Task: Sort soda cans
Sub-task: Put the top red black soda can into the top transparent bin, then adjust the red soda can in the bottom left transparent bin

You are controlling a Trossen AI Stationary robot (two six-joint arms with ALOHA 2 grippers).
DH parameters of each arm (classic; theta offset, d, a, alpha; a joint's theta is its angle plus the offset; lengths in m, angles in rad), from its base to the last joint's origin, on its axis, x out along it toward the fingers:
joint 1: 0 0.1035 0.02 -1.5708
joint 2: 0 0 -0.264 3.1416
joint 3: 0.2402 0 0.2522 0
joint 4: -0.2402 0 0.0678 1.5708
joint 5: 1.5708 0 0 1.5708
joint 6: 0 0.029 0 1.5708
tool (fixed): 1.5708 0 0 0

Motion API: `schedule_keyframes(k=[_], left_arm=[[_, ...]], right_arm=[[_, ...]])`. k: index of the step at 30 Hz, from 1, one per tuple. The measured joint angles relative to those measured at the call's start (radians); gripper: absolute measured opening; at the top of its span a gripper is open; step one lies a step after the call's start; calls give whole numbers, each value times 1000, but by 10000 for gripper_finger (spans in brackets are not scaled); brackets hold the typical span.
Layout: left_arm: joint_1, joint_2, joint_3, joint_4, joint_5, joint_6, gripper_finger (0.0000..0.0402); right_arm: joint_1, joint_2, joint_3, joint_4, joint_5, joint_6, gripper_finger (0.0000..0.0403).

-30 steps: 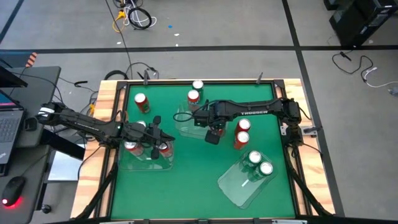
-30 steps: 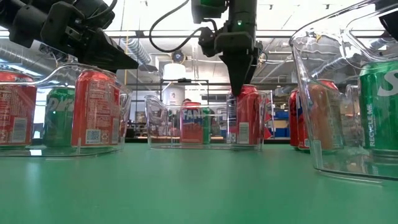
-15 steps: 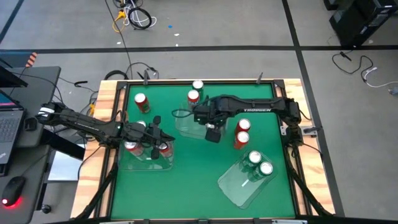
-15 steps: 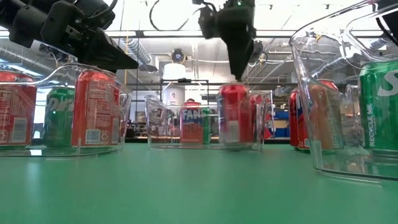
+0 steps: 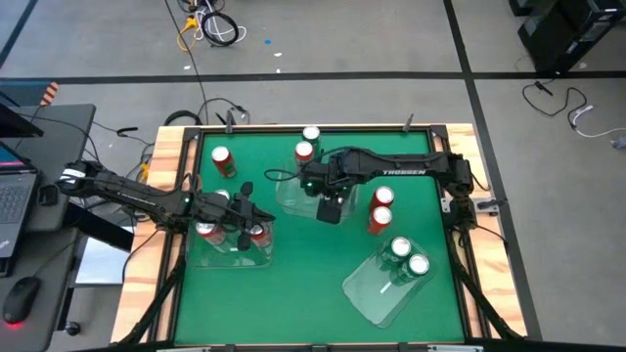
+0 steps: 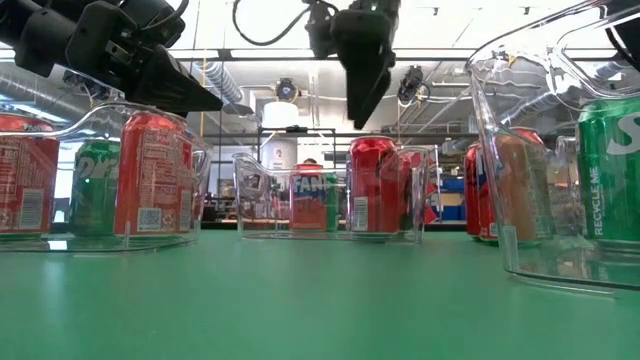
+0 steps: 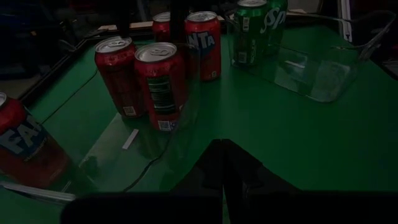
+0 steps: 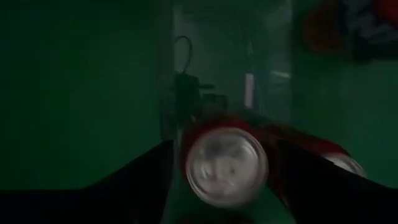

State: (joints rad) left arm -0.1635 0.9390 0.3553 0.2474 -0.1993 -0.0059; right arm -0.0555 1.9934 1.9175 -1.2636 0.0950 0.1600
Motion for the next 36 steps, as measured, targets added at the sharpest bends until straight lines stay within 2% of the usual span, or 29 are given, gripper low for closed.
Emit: schedule_keyframes(k=[3,7,11,14,26,31,36], left_arm=[[0,0,0,0,0,0,1],[0,0,0,0,0,0,1],[0,0,0,0,0,0,1],[0,0,0,0,0,0,2],[0,0,0,0,0,0,2],[0,0,0,0,0,1,2],[0,0,0,0,0,1,2]], right_arm=[[-11,0,-61,95,-14,-24,218],[-32,2,-108,157,-14,-32,138],[-45,1,-130,165,-15,-41,52],[-45,0,-134,141,-17,-51,10],[-39,0,-136,131,-19,-49,19],[-39,0,-136,197,-21,-57,20],[-46,0,-136,273,-80,-77,18]])
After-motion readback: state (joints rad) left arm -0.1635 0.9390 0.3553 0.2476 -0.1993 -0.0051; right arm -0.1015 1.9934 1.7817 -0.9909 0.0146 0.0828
